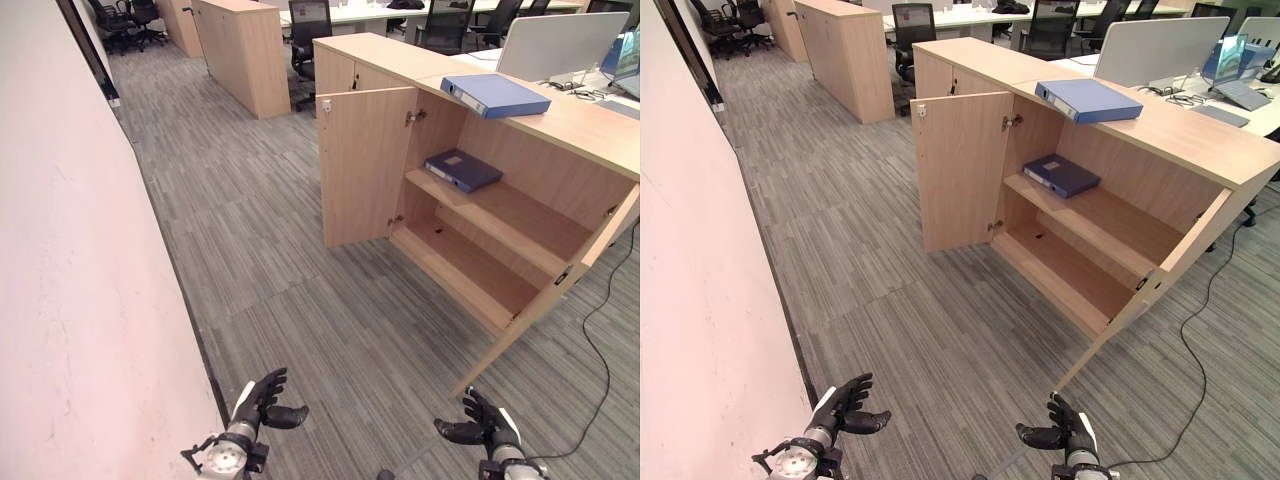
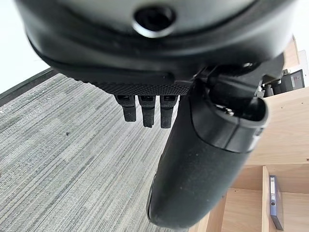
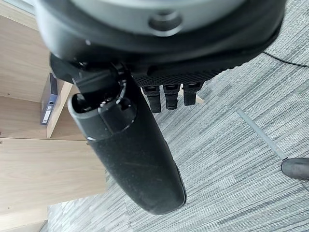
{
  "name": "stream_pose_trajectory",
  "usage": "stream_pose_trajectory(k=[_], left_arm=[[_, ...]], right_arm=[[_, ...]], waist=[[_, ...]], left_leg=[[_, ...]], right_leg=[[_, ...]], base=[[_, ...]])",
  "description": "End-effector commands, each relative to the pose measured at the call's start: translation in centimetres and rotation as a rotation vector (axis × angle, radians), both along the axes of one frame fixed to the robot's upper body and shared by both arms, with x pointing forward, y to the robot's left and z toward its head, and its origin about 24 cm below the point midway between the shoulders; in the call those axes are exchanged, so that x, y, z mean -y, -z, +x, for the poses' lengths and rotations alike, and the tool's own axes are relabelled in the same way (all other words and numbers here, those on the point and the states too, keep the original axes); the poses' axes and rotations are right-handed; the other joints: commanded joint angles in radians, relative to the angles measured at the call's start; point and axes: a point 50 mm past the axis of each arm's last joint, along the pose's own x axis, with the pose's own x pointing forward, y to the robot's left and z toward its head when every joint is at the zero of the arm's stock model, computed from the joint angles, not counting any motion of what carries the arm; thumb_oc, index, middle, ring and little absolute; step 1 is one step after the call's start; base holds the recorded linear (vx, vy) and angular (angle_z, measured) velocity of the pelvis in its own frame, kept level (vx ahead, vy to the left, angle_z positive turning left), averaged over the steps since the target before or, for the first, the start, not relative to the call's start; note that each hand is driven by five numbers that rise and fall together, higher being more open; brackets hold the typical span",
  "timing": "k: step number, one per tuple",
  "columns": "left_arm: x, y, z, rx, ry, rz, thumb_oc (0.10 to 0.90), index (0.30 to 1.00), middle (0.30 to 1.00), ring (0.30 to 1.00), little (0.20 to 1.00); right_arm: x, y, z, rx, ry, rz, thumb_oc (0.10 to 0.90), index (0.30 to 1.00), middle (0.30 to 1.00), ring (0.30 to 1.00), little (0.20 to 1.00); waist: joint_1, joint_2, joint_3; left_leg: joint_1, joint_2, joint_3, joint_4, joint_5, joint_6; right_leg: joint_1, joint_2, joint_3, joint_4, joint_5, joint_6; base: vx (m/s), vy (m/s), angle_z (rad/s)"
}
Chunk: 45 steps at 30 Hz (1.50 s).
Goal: Put the empty folder in the office cabinet
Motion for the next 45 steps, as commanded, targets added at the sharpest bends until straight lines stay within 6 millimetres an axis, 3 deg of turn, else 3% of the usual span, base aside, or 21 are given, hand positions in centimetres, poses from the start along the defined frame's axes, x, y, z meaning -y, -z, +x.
stream_pose_trajectory(k=[1, 5, 6, 7, 8, 11, 13, 14, 17, 20, 24, 29, 32, 35, 37, 38, 39, 40, 41, 43, 45], left_arm=[[-1.1, -2.5, 3.3, 0.161, 0.002, 0.036, 0.800, 0.900, 0.900, 0.900, 0.900], [-1.2, -2.8, 3.6, 0.174, -0.011, 0.028, 0.800, 0.900, 0.900, 0.900, 0.900], [-1.2, -3.1, 3.9, 0.187, -0.013, 0.024, 0.800, 0.900, 0.900, 0.900, 0.900], [-1.2, -3.1, 3.9, 0.188, -0.013, 0.024, 0.800, 0.900, 0.900, 0.900, 0.900], [-1.2, -3.2, 4.2, 0.191, -0.010, 0.022, 0.800, 0.900, 0.900, 0.900, 0.900], [-1.0, -3.1, 4.4, 0.187, -0.008, 0.017, 0.800, 0.900, 0.900, 0.900, 0.900], [-0.9, -3.0, 4.4, 0.180, -0.009, 0.015, 0.800, 0.900, 0.900, 0.900, 0.900], [-0.9, -2.8, 4.3, 0.173, -0.011, 0.013, 0.800, 0.900, 0.900, 0.900, 0.900], [-1.0, -2.6, 4.0, 0.158, -0.002, 0.033, 0.800, 0.900, 0.900, 0.900, 0.900], [-1.2, -2.6, 4.0, 0.154, -0.007, 0.050, 0.800, 0.900, 0.900, 0.900, 0.900], [-1.4, -2.4, 4.0, 0.146, -0.039, 0.053, 0.800, 0.900, 0.900, 0.900, 0.900], [-2.1, -1.4, 2.7, 0.095, -0.079, 0.063, 0.800, 0.900, 0.900, 0.900, 0.900], [-2.6, -0.5, 1.1, 0.041, -0.102, 0.067, 0.800, 0.900, 0.900, 0.900, 0.900], [-3.2, 0.1, 0.3, 0.000, -0.109, 0.089, 0.800, 0.900, 0.900, 0.900, 0.900], [-3.5, 0.4, -0.2, -0.022, -0.106, 0.102, 0.800, 0.900, 0.900, 0.900, 0.900], [-3.7, 0.5, -0.4, -0.033, -0.111, 0.110, 0.800, 0.900, 0.900, 0.900, 0.900], [-3.7, 0.5, -0.4, -0.033, -0.111, 0.111, 0.800, 0.900, 0.900, 0.900, 0.900], [-3.8, 0.9, -0.8, -0.053, -0.126, 0.110, 0.800, 0.900, 0.900, 0.900, 0.900], [-3.9, 0.9, -0.8, -0.057, -0.128, 0.112, 0.800, 0.900, 0.900, 0.900, 0.900], [-4.1, 0.8, -0.5, -0.054, -0.127, 0.123, 0.800, 0.900, 0.900, 0.900, 0.900], [-4.2, 0.6, -0.1, -0.047, -0.120, 0.131, 0.800, 0.900, 0.900, 0.900, 0.900]], right_arm=[[0.8, -1.8, 3.0, 0.118, -0.035, -0.047, 0.800, 0.900, 0.900, 0.900, 0.900], [1.1, -2.0, 3.3, 0.123, -0.048, -0.059, 0.800, 0.900, 0.900, 0.900, 0.900], [1.3, -2.1, 3.3, 0.124, -0.043, -0.061, 0.800, 0.900, 0.900, 0.900, 0.900], [1.3, -2.1, 3.3, 0.124, -0.043, -0.061, 0.800, 0.900, 0.900, 0.900, 0.900], [1.7, -2.2, 3.0, 0.129, -0.035, -0.059, 0.800, 0.900, 0.900, 0.900, 0.900], [2.3, -2.0, 2.3, 0.108, -0.017, -0.069, 0.800, 0.900, 0.900, 0.900, 0.900], [2.5, -1.8, 1.8, 0.092, 0.000, -0.066, 0.800, 0.900, 0.900, 0.900, 0.900], [2.5, -1.6, 1.4, 0.079, 0.005, -0.061, 0.800, 0.900, 0.900, 0.900, 0.900], [2.6, -1.5, 1.3, 0.062, -0.005, -0.071, 0.800, 0.900, 0.900, 0.900, 0.900], [2.9, -1.7, 1.5, 0.062, -0.018, -0.086, 0.800, 0.900, 0.900, 0.900, 0.900], [3.0, -1.6, 1.7, 0.059, -0.012, -0.090, 0.800, 0.900, 0.900, 0.900, 0.900], [2.7, -1.4, 2.0, 0.042, -0.041, -0.097, 0.800, 0.900, 0.900, 0.900, 0.900], [2.1, -1.1, 2.0, 0.026, -0.072, -0.085, 0.800, 0.900, 0.900, 0.900, 0.900], [1.7, -0.9, 2.3, 0.023, -0.080, -0.073, 0.800, 0.900, 0.900, 0.900, 0.900], [1.3, -0.9, 2.5, 0.025, -0.096, -0.062, 0.800, 0.900, 0.900, 0.900, 0.900], [1.2, -1.0, 2.7, 0.027, -0.109, -0.062, 0.800, 0.900, 0.900, 0.900, 0.900], [1.1, -0.9, 2.7, 0.027, -0.109, -0.061, 0.800, 0.900, 0.900, 0.900, 0.900], [0.8, -1.1, 3.3, 0.032, -0.139, -0.067, 0.800, 0.900, 0.900, 0.900, 0.900], [0.7, -1.3, 3.8, 0.043, -0.154, -0.074, 0.800, 0.900, 0.900, 0.900, 0.900], [0.5, -1.8, 4.9, 0.070, -0.178, -0.083, 0.800, 0.900, 0.900, 0.900, 0.900], [0.0, -2.4, 6.0, 0.110, -0.200, -0.085, 0.800, 0.900, 0.900, 0.900, 0.900]], waist=[[-0.014, -0.002, 0.024], [-0.016, -0.003, 0.045], [-0.021, -0.007, 0.063], [-0.022, -0.007, 0.062], [-0.026, -0.014, 0.076], [-0.026, -0.029, 0.105], [-0.029, -0.037, 0.114], [-0.032, -0.034, 0.113], [-0.015, -0.025, 0.114], [0.003, 0.001, 0.125], [0.016, 0.011, 0.135], [0.053, 0.017, 0.100], [0.084, 0.020, 0.055], [0.109, 0.006, 0.029], [0.120, -0.010, 0.013], [0.127, -0.020, 0.008], [0.127, -0.023, 0.003], [0.141, -0.038, -0.002], [0.145, -0.040, 0.001], [0.155, -0.043, 0.008], [0.157, -0.041, 0.023]], left_leg=[[0.069, 0.082, -0.024, 0.001, -0.047, -0.093], [0.034, 0.098, -0.020, 0.095, -0.064, -0.099], [-0.005, 0.112, -0.019, 0.179, -0.077, -0.110], [-0.010, 0.114, -0.020, 0.186, -0.080, -0.111], [-0.061, 0.148, -0.017, 0.304, -0.066, -0.131], [-0.145, 0.204, -0.022, 0.510, 0.053, -0.176], [-0.189, 0.248, -0.001, 0.572, 0.122, -0.188], [-0.198, 0.274, 0.020, 0.556, 0.143, -0.184], [-0.233, 0.304, 0.030, 0.433, 0.126, -0.153], [-0.270, 0.301, -0.041, 0.239, 0.180, -0.161], [-0.310, 0.327, -0.069, 0.092, 0.182, -0.161], [-0.368, 0.343, -0.069, 0.029, 0.195, -0.175], [-0.388, 0.313, -0.132, 0.025, 0.211, -0.189], [-0.411, 0.283, -0.164, 0.059, 0.242, -0.195], [-0.436, 0.240, -0.175, 0.119, 0.236, -0.181], [-0.447, 0.218, -0.183, 0.145, 0.227, -0.171], [-0.452, 0.215, -0.181, 0.149, 0.224, -0.170], [-0.471, 0.175, -0.173, 0.190, 0.187, -0.141], [-0.477, 0.159, -0.166, 0.203, 0.171, -0.128], [-0.484, 0.140, -0.144, 0.232, 0.128, -0.102], [-0.467, 0.114, -0.132, 0.249, 0.079, -0.072]], right_leg=[[-0.003, -0.042, 0.033, 0.053, -0.103, 0.071], [-0.020, -0.033, 0.047, 0.093, -0.126, 0.051], [-0.033, -0.028, 0.051, 0.124, -0.143, 0.036], [-0.035, -0.027, 0.050, 0.126, -0.144, 0.035], [-0.030, -0.020, 0.049, 0.151, -0.168, 0.014], [-0.011, -0.006, 0.031, 0.186, -0.200, -0.020], [0.008, -0.003, 0.023, 0.199, -0.220, -0.033], [0.020, -0.003, 0.021, 0.205, -0.234, -0.034], [0.034, -0.011, 0.036, 0.246, -0.271, -0.025], [0.049, -0.005, 0.063, 0.299, -0.330, -0.006], [0.089, -0.015, 0.109, 0.344, -0.399, 0.006], [0.204, -0.035, 0.186, 0.288, -0.458, 0.027], [0.245, -0.059, 0.239, 0.247, -0.468, 0.041], [0.258, -0.105, 0.268, 0.225, -0.444, 0.069], [0.244, -0.148, 0.282, 0.223, -0.388, 0.099], [0.235, -0.164, 0.294, 0.236, -0.330, 0.112], [0.232, -0.168, 0.294, 0.234, -0.330, 0.113], [0.199, -0.190, 0.312, 0.274, -0.214, 0.139], [0.183, -0.193, 0.321, 0.312, -0.153, 0.154], [0.131, -0.198, 0.326, 0.389, -0.045, 0.185], [0.071, -0.200, 0.288, 0.492, 0.028, 0.196]], base=[[0.01, -0.057, 0.00], [-0.02, -0.096, -0.02], [-0.04, -0.080, -0.02], [-0.02, -0.182, 0.03], [0.03, -0.140, 0.04], [0.06, -0.173, 0.21], [0.13, -0.092, 0.20], [0.19, -0.007, 0.08], [0.24, 0.075, -0.11], [0.29, 0.137, -0.14], [0.34, 0.093, -0.18], [0.46, 0.081, -0.31], [0.49, 0.127, -0.38], [0.46, 0.173, -0.60], [0.45, 0.194, -0.35], [0.27, 0.115, -0.18], [0.38, 0.162, -0.20], [0.34, 0.157, -0.33], [0.43, 0.199, -0.25], [0.28, 0.140, -0.31], [0.25, 0.143, -0.95]])
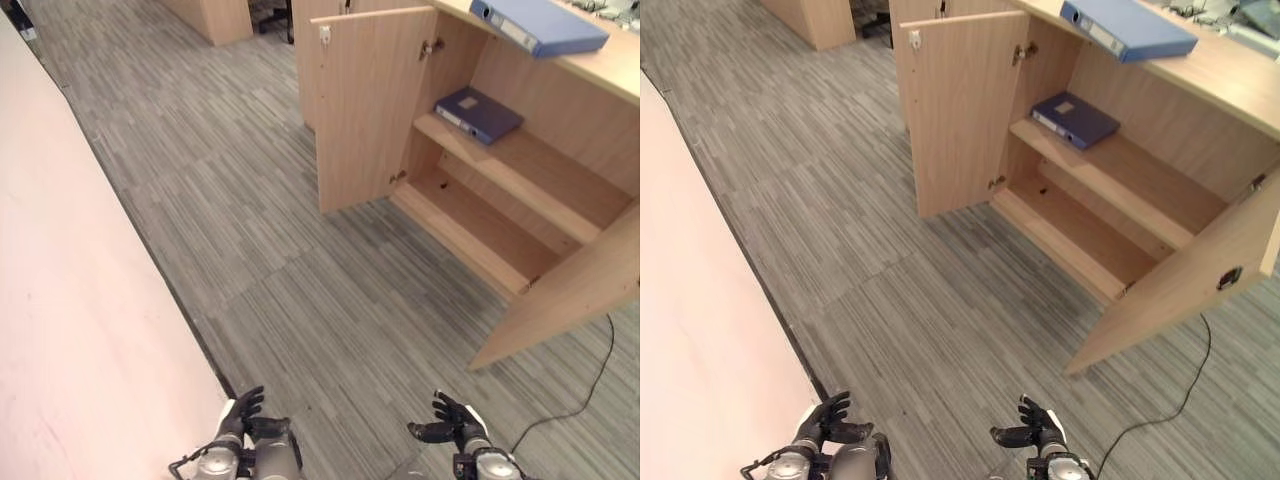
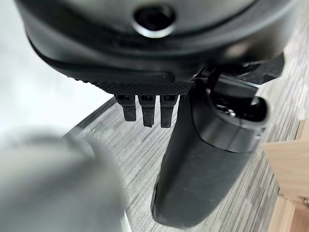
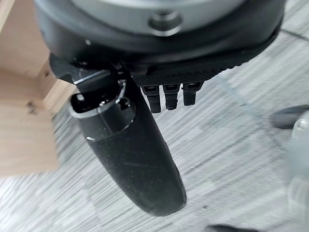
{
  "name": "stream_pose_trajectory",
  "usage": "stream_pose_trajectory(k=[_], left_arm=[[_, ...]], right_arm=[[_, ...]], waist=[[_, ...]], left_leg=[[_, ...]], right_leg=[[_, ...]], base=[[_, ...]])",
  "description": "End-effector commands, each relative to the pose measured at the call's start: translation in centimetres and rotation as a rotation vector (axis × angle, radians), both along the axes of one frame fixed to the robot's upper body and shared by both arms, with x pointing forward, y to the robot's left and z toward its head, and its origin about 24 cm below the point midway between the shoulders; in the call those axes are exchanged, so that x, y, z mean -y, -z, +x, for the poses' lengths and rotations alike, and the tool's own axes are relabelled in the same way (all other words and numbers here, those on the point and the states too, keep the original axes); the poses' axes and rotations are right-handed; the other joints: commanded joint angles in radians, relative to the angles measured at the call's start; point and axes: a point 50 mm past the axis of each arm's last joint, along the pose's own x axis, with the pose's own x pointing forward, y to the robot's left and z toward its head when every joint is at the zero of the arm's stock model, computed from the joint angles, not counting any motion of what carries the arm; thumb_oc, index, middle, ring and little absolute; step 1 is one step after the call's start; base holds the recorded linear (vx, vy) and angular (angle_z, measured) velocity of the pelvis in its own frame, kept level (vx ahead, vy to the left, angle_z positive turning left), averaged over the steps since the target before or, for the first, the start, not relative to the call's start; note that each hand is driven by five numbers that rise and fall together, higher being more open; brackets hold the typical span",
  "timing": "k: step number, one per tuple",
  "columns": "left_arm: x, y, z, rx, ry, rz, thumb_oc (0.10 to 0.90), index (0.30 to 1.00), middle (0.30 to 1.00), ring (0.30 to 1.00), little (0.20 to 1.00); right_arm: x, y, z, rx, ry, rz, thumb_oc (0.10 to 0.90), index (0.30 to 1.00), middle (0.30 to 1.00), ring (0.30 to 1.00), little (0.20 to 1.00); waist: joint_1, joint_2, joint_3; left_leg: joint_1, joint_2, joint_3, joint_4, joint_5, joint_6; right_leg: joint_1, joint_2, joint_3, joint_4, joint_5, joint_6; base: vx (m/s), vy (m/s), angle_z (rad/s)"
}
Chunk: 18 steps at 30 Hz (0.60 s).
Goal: Put the empty folder in the office cabinet
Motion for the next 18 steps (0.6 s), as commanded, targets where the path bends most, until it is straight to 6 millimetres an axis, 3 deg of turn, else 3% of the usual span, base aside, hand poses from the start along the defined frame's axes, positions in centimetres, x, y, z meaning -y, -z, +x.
stream_pose_trajectory(k=[1, 3, 5, 7, 10, 14, 15, 16, 18], left_arm=[[-3.2, -2.2, 1.8, 0.116, 0.042, 0.110, 0.800, 0.900, 0.900, 0.900, 0.900], [-3.3, -2.4, 2.2, 0.124, 0.029, 0.117, 0.800, 0.900, 0.900, 0.900, 0.900], [-3.3, -2.4, 2.4, 0.125, 0.007, 0.114, 0.800, 0.900, 0.900, 0.900, 0.900], [-3.2, -2.4, 2.6, 0.129, 0.004, 0.111, 0.800, 0.900, 0.900, 0.900, 0.900], [-3.4, -2.2, 2.4, 0.117, 0.001, 0.114, 0.800, 0.900, 0.900, 0.900, 0.900], [-3.7, -1.9, 2.0, 0.093, 0.010, 0.134, 0.800, 0.900, 0.900, 0.900, 0.900], [-3.6, -1.9, 2.0, 0.093, 0.010, 0.134, 0.800, 0.900, 0.900, 0.900, 0.900], [-3.9, -1.9, 2.2, 0.088, 0.007, 0.146, 0.800, 0.900, 0.900, 0.900, 0.900], [-3.8, -1.8, 2.3, 0.081, 0.013, 0.155, 0.800, 0.900, 0.900, 0.900, 0.900]], right_arm=[[1.8, -3.9, 4.0, 0.218, -0.059, -0.086, 0.800, 0.900, 0.900, 0.900, 0.900], [1.6, -4.2, 4.5, 0.239, -0.069, -0.095, 0.800, 0.900, 0.900, 0.900, 0.900], [1.4, -4.2, 4.8, 0.243, -0.069, -0.102, 0.800, 0.900, 0.900, 0.900, 0.900], [1.7, -4.1, 4.6, 0.232, -0.053, -0.109, 0.800, 0.900, 0.900, 0.900, 0.900], [2.4, -4.3, 4.8, 0.236, -0.033, -0.128, 0.800, 0.900, 0.900, 0.900, 0.900], [3.3, -4.4, 4.8, 0.230, -0.003, -0.154, 0.800, 0.900, 0.900, 0.900, 0.900], [3.3, -4.4, 4.8, 0.230, -0.003, -0.154, 0.800, 0.900, 0.900, 0.900, 0.900], [3.7, -4.2, 4.4, 0.216, 0.026, -0.153, 0.800, 0.900, 0.900, 0.900, 0.900], [4.0, -4.0, 4.1, 0.203, 0.043, -0.160, 0.800, 0.900, 0.900, 0.900, 0.900]], waist=[[-0.012, 0.001, -0.016], [-0.016, 0.027, 0.003], [-0.030, 0.046, 0.027], [-0.053, 0.052, 0.045], [-0.084, 0.074, 0.079], [-0.133, 0.069, 0.103], [-0.133, 0.069, 0.104], [-0.158, 0.070, 0.102], [-0.184, 0.083, 0.111]], left_leg=[[-0.097, 0.045, -0.043, -0.027, 0.072, -0.035], [-0.060, 0.040, -0.026, -0.032, 0.042, -0.008], [-0.001, 0.026, -0.014, -0.054, 0.017, 0.010], [0.058, -0.006, -0.009, -0.074, -0.015, 0.016], [0.148, -0.014, -0.002, -0.103, -0.058, 0.005], [0.253, -0.042, 0.002, -0.137, -0.110, -0.019], [0.255, -0.041, 0.002, -0.137, -0.110, -0.019], [0.294, -0.054, -0.006, -0.150, -0.135, -0.037], [0.337, -0.053, -0.011, -0.145, -0.169, -0.052]], right_leg=[[0.128, -0.005, -0.136, 0.125, 0.297, 0.047], [0.070, -0.008, -0.198, 0.212, 0.333, 0.027], [-0.021, 0.010, -0.233, 0.299, 0.304, 0.017], [-0.085, 0.026, -0.275, 0.298, 0.224, 0.005], [-0.213, 0.042, -0.381, 0.206, 0.059, -0.023], [-0.322, 0.056, -0.432, -0.070, 0.154, -0.018], [-0.319, 0.057, -0.433, -0.071, 0.154, -0.019], [-0.350, 0.029, -0.445, -0.190, 0.200, -0.002], [-0.379, -0.010, -0.474, -0.261, 0.248, 0.016]], base=[[0.21, 0.181, -0.89], [0.19, 0.203, -0.35], [0.18, 0.193, -0.44], [0.25, 0.150, -0.10], [0.28, 0.050, -0.32], [0.29, -0.078, -0.13], [0.41, -0.150, -0.10], [0.41, -0.176, 0.12], [0.44, -0.206, 0.35]])
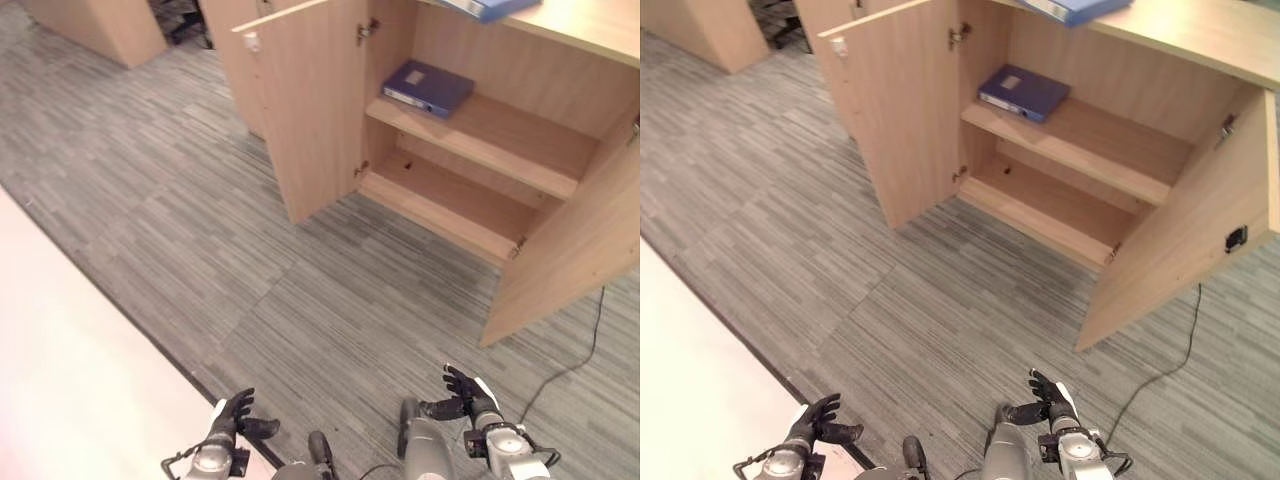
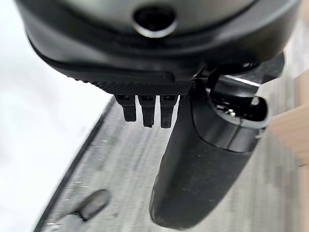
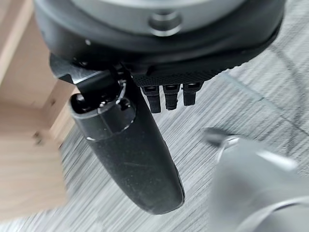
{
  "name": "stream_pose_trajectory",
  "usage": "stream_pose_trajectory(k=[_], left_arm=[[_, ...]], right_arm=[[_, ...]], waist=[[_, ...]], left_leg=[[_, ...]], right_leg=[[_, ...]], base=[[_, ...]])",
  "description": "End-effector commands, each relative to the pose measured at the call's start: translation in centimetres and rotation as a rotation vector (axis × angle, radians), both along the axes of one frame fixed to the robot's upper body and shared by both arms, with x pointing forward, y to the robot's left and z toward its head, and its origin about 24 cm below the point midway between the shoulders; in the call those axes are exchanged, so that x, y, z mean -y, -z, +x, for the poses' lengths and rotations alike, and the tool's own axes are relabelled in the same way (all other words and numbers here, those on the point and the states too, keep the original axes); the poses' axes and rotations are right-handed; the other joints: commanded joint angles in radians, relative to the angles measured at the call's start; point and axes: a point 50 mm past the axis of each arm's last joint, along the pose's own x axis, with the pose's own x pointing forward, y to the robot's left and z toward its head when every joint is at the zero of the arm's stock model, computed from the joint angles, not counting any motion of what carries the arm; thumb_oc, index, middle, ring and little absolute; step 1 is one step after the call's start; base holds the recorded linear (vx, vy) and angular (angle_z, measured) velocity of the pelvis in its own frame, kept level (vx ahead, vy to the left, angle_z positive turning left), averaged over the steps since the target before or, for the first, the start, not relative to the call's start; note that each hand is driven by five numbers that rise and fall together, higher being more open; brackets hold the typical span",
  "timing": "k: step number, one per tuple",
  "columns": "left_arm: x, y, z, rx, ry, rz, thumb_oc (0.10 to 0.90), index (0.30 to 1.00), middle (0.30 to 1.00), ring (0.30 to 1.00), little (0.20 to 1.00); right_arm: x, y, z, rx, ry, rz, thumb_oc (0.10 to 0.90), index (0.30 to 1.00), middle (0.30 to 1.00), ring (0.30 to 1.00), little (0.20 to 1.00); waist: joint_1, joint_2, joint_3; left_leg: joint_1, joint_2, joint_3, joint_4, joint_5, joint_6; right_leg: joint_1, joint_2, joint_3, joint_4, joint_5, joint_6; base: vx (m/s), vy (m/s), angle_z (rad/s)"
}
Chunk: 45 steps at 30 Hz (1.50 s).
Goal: Put the empty folder in the office cabinet
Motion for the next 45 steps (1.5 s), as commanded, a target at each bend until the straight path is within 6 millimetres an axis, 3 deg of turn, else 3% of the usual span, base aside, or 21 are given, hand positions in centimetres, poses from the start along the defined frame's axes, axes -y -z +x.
stream_pose_trajectory(k=[1, 4, 6, 7, 9, 10, 11, 15, 16, 19, 23, 25, 27, 30, 31, 37, 40, 41, 43, 44, 45], left_arm=[[-0.9, -1.8, 2.8, 0.117, 0.048, 0.058, 0.800, 0.900, 0.900, 0.900, 0.900], [-0.6, -1.3, 2.2, 0.092, 0.069, 0.055, 0.800, 0.900, 0.900, 0.900, 0.900], [0.0, -1.0, 1.9, 0.075, 0.077, 0.043, 0.800, 0.900, 0.900, 0.900, 0.900], [0.4, -0.9, 1.9, 0.072, 0.085, 0.035, 0.800, 0.900, 0.900, 0.900, 0.900], [1.0, -0.7, 1.9, 0.069, 0.100, 0.021, 0.800, 0.900, 0.900, 0.900, 0.900], [1.3, -0.6, 2.0, 0.068, 0.109, 0.014, 0.800, 0.900, 0.900, 0.900, 0.900], [1.6, -0.7, 2.2, 0.070, 0.122, 0.006, 0.800, 0.900, 0.900, 0.900, 0.900], [2.0, -0.9, 2.9, 0.085, 0.141, 0.002, 0.800, 0.900, 0.900, 0.900, 0.900], [2.2, -1.1, 3.2, 0.097, 0.145, -0.002, 0.800, 0.900, 0.900, 0.900, 0.900], [2.9, -1.1, 3.5, 0.104, 0.156, -0.016, 0.800, 0.900, 0.900, 0.900, 0.900], [3.7, -1.1, 3.6, 0.107, 0.203, -0.026, 0.800, 0.900, 0.900, 0.900, 0.900], [3.8, -0.9, 3.1, 0.086, 0.221, -0.019, 0.800, 0.900, 0.900, 0.900, 0.900], [3.7, -0.6, 2.6, 0.070, 0.211, -0.020, 0.800, 0.900, 0.900, 0.900, 0.900], [3.5, -0.3, 2.2, 0.054, 0.173, -0.020, 0.800, 0.900, 0.900, 0.900, 0.900], [3.2, -0.1, 1.9, 0.038, 0.154, -0.016, 0.800, 0.900, 0.900, 0.900, 0.900], [2.1, 0.2, 0.9, 0.012, 0.123, 0.002, 0.800, 0.900, 0.900, 0.900, 0.900], [1.3, 0.3, -0.3, 0.003, 0.078, -0.007, 0.800, 0.900, 0.900, 0.900, 0.900], [1.3, 0.3, -0.4, 0.002, 0.078, -0.006, 0.800, 0.900, 0.900, 0.900, 0.900], [1.2, 0.4, -0.5, -0.006, 0.091, -0.001, 0.800, 0.900, 0.900, 0.900, 0.900], [1.2, 0.4, -0.5, -0.006, 0.092, 0.000, 0.800, 0.900, 0.900, 0.900, 0.900], [1.2, 0.3, -0.2, -0.008, 0.121, 0.016, 0.800, 0.900, 0.900, 0.900, 0.900]], right_arm=[[2.9, -2.7, 2.3, 0.142, 0.056, -0.072, 0.800, 0.900, 0.900, 0.900, 0.900], [3.8, -1.9, 0.8, 0.083, 0.083, -0.079, 0.800, 0.900, 0.900, 0.900, 0.900], [4.6, -1.4, -0.3, 0.038, 0.109, -0.086, 0.800, 0.900, 0.900, 0.900, 0.900], [4.9, -1.2, -0.7, 0.021, 0.125, -0.088, 0.800, 0.900, 0.900, 0.900, 0.900], [5.5, -0.8, -1.5, -0.012, 0.154, -0.086, 0.800, 0.900, 0.900, 0.900, 0.900], [5.7, -0.6, -1.8, -0.027, 0.165, -0.083, 0.800, 0.900, 0.900, 0.900, 0.900], [6.0, -0.5, -2.2, -0.041, 0.177, -0.083, 0.800, 0.900, 0.900, 0.900, 0.900], [6.6, -0.8, -2.3, -0.039, 0.176, -0.100, 0.800, 0.900, 0.900, 0.900, 0.900], [6.8, -0.7, -2.7, -0.064, 0.171, -0.113, 0.800, 0.900, 0.900, 0.900, 0.900], [7.4, -0.8, -2.7, -0.077, 0.183, -0.129, 0.800, 0.900, 0.900, 0.900, 0.900], [7.2, -0.8, -2.7, -0.070, 0.179, -0.118, 0.800, 0.900, 0.900, 0.900, 0.900], [6.9, -0.9, -2.6, -0.055, 0.164, -0.107, 0.800, 0.900, 0.900, 0.900, 0.900], [6.5, -0.8, -2.6, -0.053, 0.146, -0.099, 0.800, 0.900, 0.900, 0.900, 0.900], [5.5, -0.7, -2.1, -0.043, 0.111, -0.092, 0.800, 0.900, 0.900, 0.900, 0.900], [4.9, -0.4, -2.1, -0.054, 0.079, -0.091, 0.800, 0.900, 0.900, 0.900, 0.900], [3.2, -0.2, -1.2, -0.054, -0.018, -0.083, 0.800, 0.900, 0.900, 0.900, 0.900], [2.0, -0.1, -0.9, -0.053, -0.078, -0.057, 0.800, 0.900, 0.900, 0.900, 0.900], [2.0, 0.0, -0.9, -0.054, -0.078, -0.057, 0.800, 0.900, 0.900, 0.900, 0.900], [1.6, 0.0, -0.8, -0.048, -0.089, -0.044, 0.800, 0.900, 0.900, 0.900, 0.900], [1.6, 0.0, -0.8, -0.048, -0.089, -0.044, 0.800, 0.900, 0.900, 0.900, 0.900], [1.4, 0.2, -1.1, -0.062, -0.085, -0.032, 0.800, 0.900, 0.900, 0.900, 0.900]], waist=[[-0.042, 0.055, 0.030], [-0.059, 0.055, 0.009], [-0.080, 0.079, 0.003], [-0.086, 0.090, 0.000], [-0.101, 0.112, -0.011], [-0.104, 0.119, -0.013], [-0.111, 0.118, -0.014], [-0.116, 0.086, -0.010], [-0.117, 0.064, -0.011], [-0.106, 0.039, -0.007], [-0.092, 0.040, -0.011], [-0.063, 0.050, -0.013], [-0.042, 0.059, -0.010], [0.005, 0.071, -0.004], [0.026, 0.062, 0.000], [0.084, 0.030, -0.013], [0.140, 0.020, -0.057], [0.141, 0.018, -0.057], [0.152, 0.010, -0.085], [0.152, 0.007, -0.087], [0.142, -0.003, -0.102]], left_leg=[[0.088, 0.054, -0.121, 0.101, -0.108, -0.092], [0.136, 0.037, -0.125, 0.136, -0.163, -0.102], [0.147, 0.071, -0.126, 0.203, -0.168, -0.127], [0.142, 0.088, -0.130, 0.232, -0.144, -0.140], [0.127, 0.118, -0.153, 0.299, -0.034, -0.180], [0.123, 0.130, -0.164, 0.330, 0.033, -0.199], [0.104, 0.151, -0.183, 0.431, 0.151, -0.231], [0.064, 0.161, -0.181, 0.564, 0.231, -0.248], [0.052, 0.179, -0.150, 0.633, 0.257, -0.244], [0.014, 0.173, -0.143, 0.682, 0.244, -0.225], [-0.049, 0.184, -0.127, 0.618, 0.219, -0.198], [-0.107, 0.199, -0.126, 0.428, 0.182, -0.165], [-0.137, 0.191, -0.163, 0.276, 0.173, -0.157], [-0.218, 0.207, -0.242, 0.088, 0.250, -0.165], [-0.264, 0.219, -0.252, 0.023, 0.261, -0.169], [-0.342, 0.234, -0.230, -0.012, 0.267, -0.175], [-0.363, 0.242, -0.293, 0.003, 0.286, -0.190], [-0.362, 0.240, -0.291, 0.004, 0.285, -0.190], [-0.374, 0.234, -0.312, 0.046, 0.313, -0.199], [-0.376, 0.232, -0.311, 0.048, 0.312, -0.198], [-0.396, 0.206, -0.281, 0.118, 0.300, -0.189]], right_leg=[[0.004, -0.025, -0.080, -0.120, 0.078, 0.029], [0.046, -0.058, -0.130, -0.124, 0.113, 0.022], [0.073, -0.042, -0.114, -0.098, 0.125, 0.005], [0.080, -0.035, -0.109, -0.089, 0.120, -0.006], [0.103, 0.001, -0.091, -0.081, 0.095, -0.037], [0.117, 0.019, -0.086, -0.077, 0.075, -0.058], [0.155, 0.050, -0.082, -0.081, 0.035, -0.096], [0.210, 0.061, -0.067, -0.101, 0.003, -0.129], [0.247, 0.071, -0.053, -0.116, -0.023, -0.147], [0.293, 0.083, -0.018, -0.121, -0.052, -0.159], [0.325, 0.101, 0.016, -0.104, -0.089, -0.157], [0.385, 0.124, 0.059, -0.091, -0.129, -0.141], [0.421, 0.137, 0.091, -0.083, -0.160, -0.128], [0.484, 0.165, 0.158, -0.065, -0.210, -0.124], [0.519, 0.174, 0.202, -0.040, -0.250, -0.129], [0.638, 0.169, 0.322, -0.039, -0.329, -0.127], [0.723, 0.126, 0.414, -0.057, -0.345, -0.104], [0.724, 0.123, 0.414, -0.056, -0.347, -0.104], [0.750, 0.070, 0.441, -0.053, -0.306, -0.073], [0.749, 0.067, 0.441, -0.054, -0.306, -0.073], [0.736, 0.023, 0.442, -0.045, -0.221, -0.040]], base=[[0.32, -0.186, 0.31], [0.37, -0.203, 0.04], [0.36, -0.242, 0.03], [0.31, -0.257, 0.14], [0.28, -0.262, 0.10], [0.37, -0.379, 0.05], [0.27, -0.303, -0.04], [0.26, -0.277, -0.21], [0.28, -0.285, -0.22], [0.30, -0.238, -0.23], [0.27, -0.043, -0.42], [0.48, 0.069, -0.24], [0.43, 0.086, -0.71], [0.53, 0.028, -0.83], [0.51, -0.048, -0.85], [0.51, 0.002, -0.81], [0.65, 0.119, -0.94], [0.55, 0.156, -1.20], [0.50, 0.182, -1.40], [0.58, 0.247, -0.74], [0.27, 0.128, -0.18]])
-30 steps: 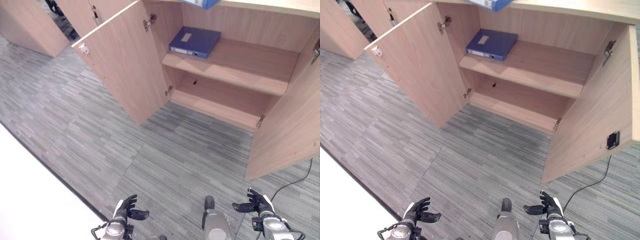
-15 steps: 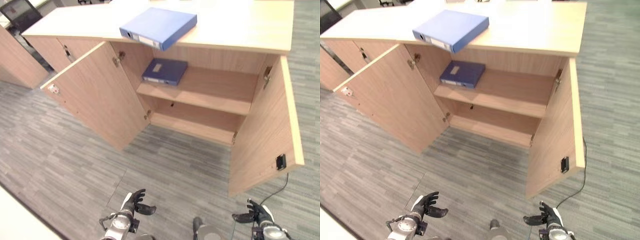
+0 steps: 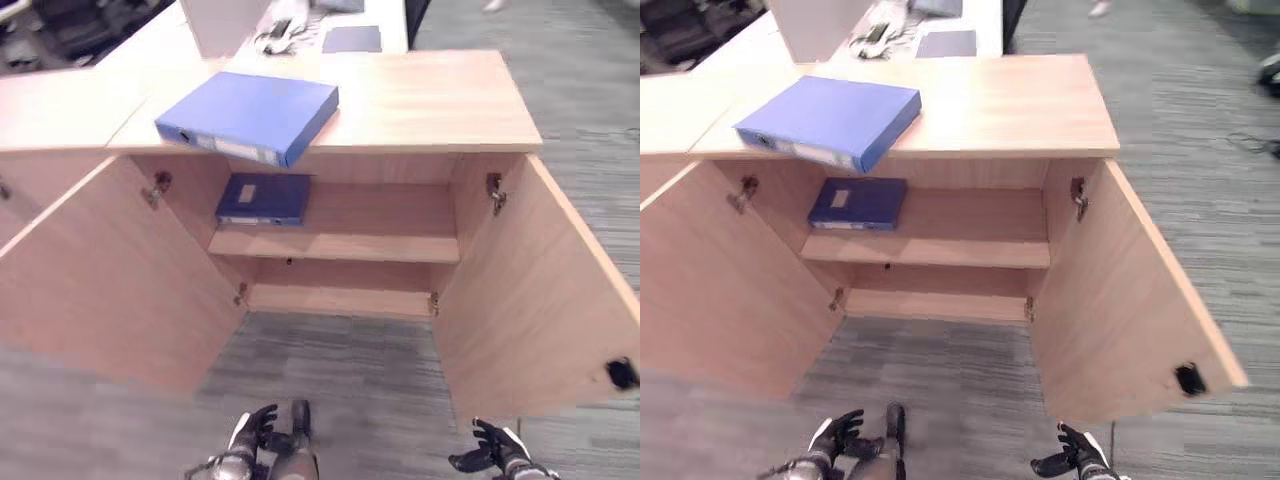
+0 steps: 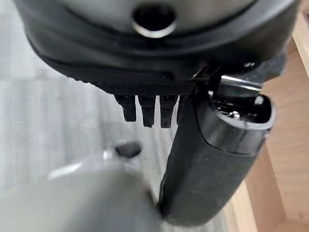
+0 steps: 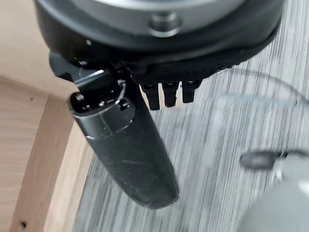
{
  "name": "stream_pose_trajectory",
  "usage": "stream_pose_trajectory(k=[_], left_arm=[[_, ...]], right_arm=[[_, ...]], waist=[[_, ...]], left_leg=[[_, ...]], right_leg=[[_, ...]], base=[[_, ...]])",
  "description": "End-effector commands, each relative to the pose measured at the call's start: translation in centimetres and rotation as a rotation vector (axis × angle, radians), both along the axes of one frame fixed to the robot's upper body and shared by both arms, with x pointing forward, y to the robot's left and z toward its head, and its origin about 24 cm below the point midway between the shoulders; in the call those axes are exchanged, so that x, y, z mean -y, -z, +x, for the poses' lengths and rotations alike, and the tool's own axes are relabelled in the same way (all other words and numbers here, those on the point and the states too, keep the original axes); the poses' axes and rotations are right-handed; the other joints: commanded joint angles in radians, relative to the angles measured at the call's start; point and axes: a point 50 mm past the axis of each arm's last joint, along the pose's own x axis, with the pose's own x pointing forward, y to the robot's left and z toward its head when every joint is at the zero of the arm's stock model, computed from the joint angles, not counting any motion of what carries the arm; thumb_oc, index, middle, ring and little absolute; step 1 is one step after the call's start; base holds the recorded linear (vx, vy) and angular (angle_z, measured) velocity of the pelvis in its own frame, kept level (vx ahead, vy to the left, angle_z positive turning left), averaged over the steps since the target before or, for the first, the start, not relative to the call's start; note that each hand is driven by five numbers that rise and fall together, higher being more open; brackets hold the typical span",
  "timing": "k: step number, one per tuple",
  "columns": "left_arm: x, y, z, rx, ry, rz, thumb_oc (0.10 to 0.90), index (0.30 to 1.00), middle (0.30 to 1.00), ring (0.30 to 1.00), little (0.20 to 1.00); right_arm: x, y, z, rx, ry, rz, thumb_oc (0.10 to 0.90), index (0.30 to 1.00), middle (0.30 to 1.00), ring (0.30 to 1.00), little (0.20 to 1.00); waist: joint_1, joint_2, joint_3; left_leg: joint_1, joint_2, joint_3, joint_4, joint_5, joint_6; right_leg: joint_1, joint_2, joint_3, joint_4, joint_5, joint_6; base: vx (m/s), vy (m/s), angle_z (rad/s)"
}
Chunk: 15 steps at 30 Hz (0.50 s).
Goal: Put the empty folder in the office cabinet
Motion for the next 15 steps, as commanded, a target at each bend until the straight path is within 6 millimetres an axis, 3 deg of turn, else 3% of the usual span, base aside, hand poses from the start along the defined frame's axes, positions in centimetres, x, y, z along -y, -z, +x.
stream_pose_trajectory(k=[1, 2, 3, 4, 5, 7, 8, 9, 11, 12, 14, 15], left_arm=[[-0.1, -0.2, -0.4, 0.020, 0.049, 0.026, 0.800, 0.900, 0.900, 0.900, 0.900], [-0.1, -0.6, 0.5, 0.045, 0.077, 0.038, 0.800, 0.900, 0.900, 0.900, 0.900], [-0.1, -0.6, 0.5, 0.045, 0.077, 0.038, 0.800, 0.900, 0.900, 0.900, 0.900], [-0.1, -1.3, 1.8, 0.088, 0.086, 0.037, 0.800, 0.900, 0.900, 0.900, 0.900], [-0.1, -1.3, 1.8, 0.089, 0.086, 0.037, 0.800, 0.900, 0.900, 0.900, 0.900], [-0.1, -2.4, 3.6, 0.150, 0.101, 0.032, 0.800, 0.900, 0.900, 0.900, 0.900], [-0.2, -3.3, 4.8, 0.198, 0.096, 0.031, 0.800, 0.900, 0.900, 0.900, 0.900], [-0.2, -3.3, 4.8, 0.199, 0.096, 0.030, 0.800, 0.900, 0.900, 0.900, 0.900], [-0.5, -3.7, 5.4, 0.221, 0.086, 0.041, 0.800, 0.900, 0.900, 0.900, 0.900], [-0.5, -3.8, 5.6, 0.226, 0.076, 0.038, 0.800, 0.900, 0.900, 0.900, 0.900], [-0.2, -3.9, 6.0, 0.244, 0.037, 0.017, 0.800, 0.900, 0.900, 0.900, 0.900], [-0.1, -4.0, 6.2, 0.253, 0.031, 0.012, 0.800, 0.900, 0.900, 0.900, 0.900]], right_arm=[[1.6, -2.6, 3.9, 0.163, -0.057, -0.048, 0.800, 0.900, 0.900, 0.900, 0.900], [1.7, -2.2, 3.3, 0.137, -0.041, -0.047, 0.800, 0.900, 0.900, 0.900, 0.900], [1.7, -2.2, 3.3, 0.137, -0.041, -0.047, 0.800, 0.900, 0.900, 0.900, 0.900], [1.7, -1.6, 2.7, 0.094, -0.033, -0.057, 0.800, 0.900, 0.900, 0.900, 0.900], [1.7, -1.6, 2.8, 0.095, -0.033, -0.057, 0.800, 0.900, 0.900, 0.900, 0.900], [1.6, -1.4, 2.7, 0.077, -0.040, -0.063, 0.800, 0.900, 0.900, 0.900, 0.900], [1.3, -1.4, 3.1, 0.083, -0.050, -0.067, 0.800, 0.900, 0.900, 0.900, 0.900], [1.3, -1.4, 3.1, 0.084, -0.050, -0.067, 0.800, 0.900, 0.900, 0.900, 0.900], [1.1, -1.5, 3.4, 0.094, -0.048, -0.068, 0.800, 0.900, 0.900, 0.900, 0.900], [0.9, -1.6, 3.7, 0.106, -0.047, -0.064, 0.800, 0.900, 0.900, 0.900, 0.900], [0.3, -1.9, 4.4, 0.142, -0.048, -0.046, 0.800, 0.900, 0.900, 0.900, 0.900], [0.2, -1.9, 4.6, 0.146, -0.048, -0.044, 0.800, 0.900, 0.900, 0.900, 0.900]], waist=[[0.010, 0.048, -0.050], [-0.010, 0.024, -0.062], [-0.005, 0.028, -0.064], [-0.017, 0.018, -0.065], [-0.012, 0.022, -0.067], [-0.012, 0.032, -0.058], [-0.016, 0.048, -0.039], [-0.013, 0.052, -0.040], [-0.014, 0.063, -0.028], [-0.021, 0.070, -0.018], [-0.050, 0.089, 0.002], [-0.057, 0.094, 0.009]], left_leg=[[-0.178, 0.145, -0.028, 0.080, 0.048, -0.114], [-0.196, 0.102, 0.014, 0.126, 0.005, -0.091], [-0.199, 0.108, 0.016, 0.126, 0.006, -0.091], [-0.188, 0.084, 0.060, 0.126, -0.027, -0.068], [-0.191, 0.091, 0.062, 0.125, -0.025, -0.068], [-0.173, 0.078, 0.091, 0.124, -0.065, -0.035], [-0.144, 0.065, 0.116, 0.126, -0.103, -0.004], [-0.146, 0.069, 0.116, 0.126, -0.102, -0.004], [-0.110, 0.056, 0.147, 0.120, -0.129, 0.019], [-0.086, 0.046, 0.158, 0.109, -0.137, 0.031], [-0.018, 0.021, 0.161, 0.070, -0.157, 0.046], [0.001, 0.012, 0.160, 0.059, -0.163, 0.049]], right_leg=[[0.113, 0.028, -0.029, 0.035, 0.049, 0.018], [0.071, -0.013, -0.028, 0.071, 0.190, 0.062], [0.066, -0.010, -0.022, 0.067, 0.196, 0.063], [0.015, -0.021, -0.029, 0.118, 0.294, 0.097], [0.009, -0.016, -0.022, 0.115, 0.299, 0.098], [-0.067, -0.015, -0.077, 0.207, 0.356, 0.119], [-0.142, -0.034, -0.188, 0.310, 0.373, 0.103], [-0.145, -0.030, -0.186, 0.307, 0.378, 0.102], [-0.180, -0.049, -0.278, 0.354, 0.394, 0.080], [-0.213, -0.026, -0.284, 0.398, 0.387, 0.074], [-0.317, 0.053, -0.286, 0.472, 0.305, 0.062], [-0.339, 0.069, -0.303, 0.470, 0.265, 0.066]], base=[[0.50, 0.224, -0.08], [0.23, 0.103, -0.07], [0.36, 0.188, -0.30], [0.13, 0.094, -0.28], [0.21, 0.145, -0.42], [0.22, 0.238, -0.33], [0.20, 0.272, -0.27], [0.19, 0.285, -0.30], [0.15, 0.233, -0.26], [0.17, 0.268, -0.17], [0.20, 0.273, -0.28], [0.13, 0.146, -0.46]])
